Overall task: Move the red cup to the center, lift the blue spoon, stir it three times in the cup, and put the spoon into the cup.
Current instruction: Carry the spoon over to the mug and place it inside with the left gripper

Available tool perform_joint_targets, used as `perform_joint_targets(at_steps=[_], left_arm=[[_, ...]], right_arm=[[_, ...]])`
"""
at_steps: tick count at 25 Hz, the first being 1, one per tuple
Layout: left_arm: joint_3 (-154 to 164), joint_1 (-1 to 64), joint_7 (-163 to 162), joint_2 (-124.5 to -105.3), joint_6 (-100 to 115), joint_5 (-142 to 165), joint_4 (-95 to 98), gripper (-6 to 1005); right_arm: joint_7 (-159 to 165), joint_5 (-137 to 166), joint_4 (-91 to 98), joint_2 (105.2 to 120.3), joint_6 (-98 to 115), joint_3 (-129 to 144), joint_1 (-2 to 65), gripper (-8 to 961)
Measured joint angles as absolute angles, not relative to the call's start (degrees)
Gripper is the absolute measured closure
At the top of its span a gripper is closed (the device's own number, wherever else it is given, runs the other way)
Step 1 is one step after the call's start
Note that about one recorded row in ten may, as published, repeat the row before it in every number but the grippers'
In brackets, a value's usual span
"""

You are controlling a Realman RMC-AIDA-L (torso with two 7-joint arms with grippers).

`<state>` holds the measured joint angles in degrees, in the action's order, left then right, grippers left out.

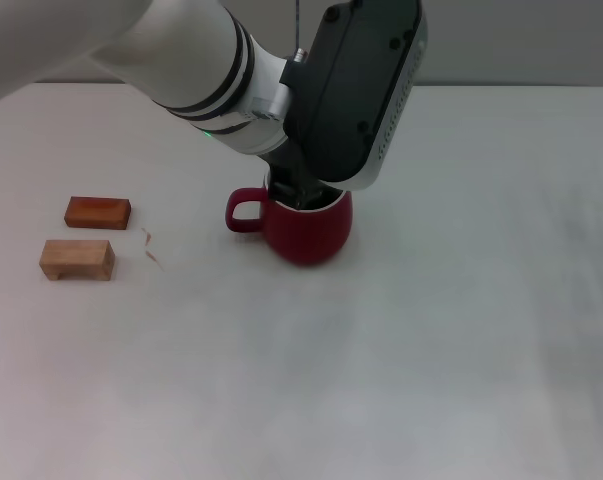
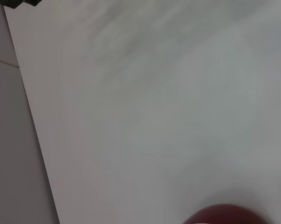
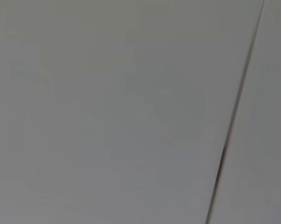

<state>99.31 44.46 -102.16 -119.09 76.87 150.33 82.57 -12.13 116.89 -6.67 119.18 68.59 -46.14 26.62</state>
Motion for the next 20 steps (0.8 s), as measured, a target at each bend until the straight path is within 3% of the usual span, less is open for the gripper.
perform_joint_targets(at_steps=[20], left_arm=[[97.76,43.61,-102.85,-118.74,83.62,153.57,82.78,745]], right_arm=[[-12.13,116.89,-6.6,119.09,68.64,-46.14,27.1,336]])
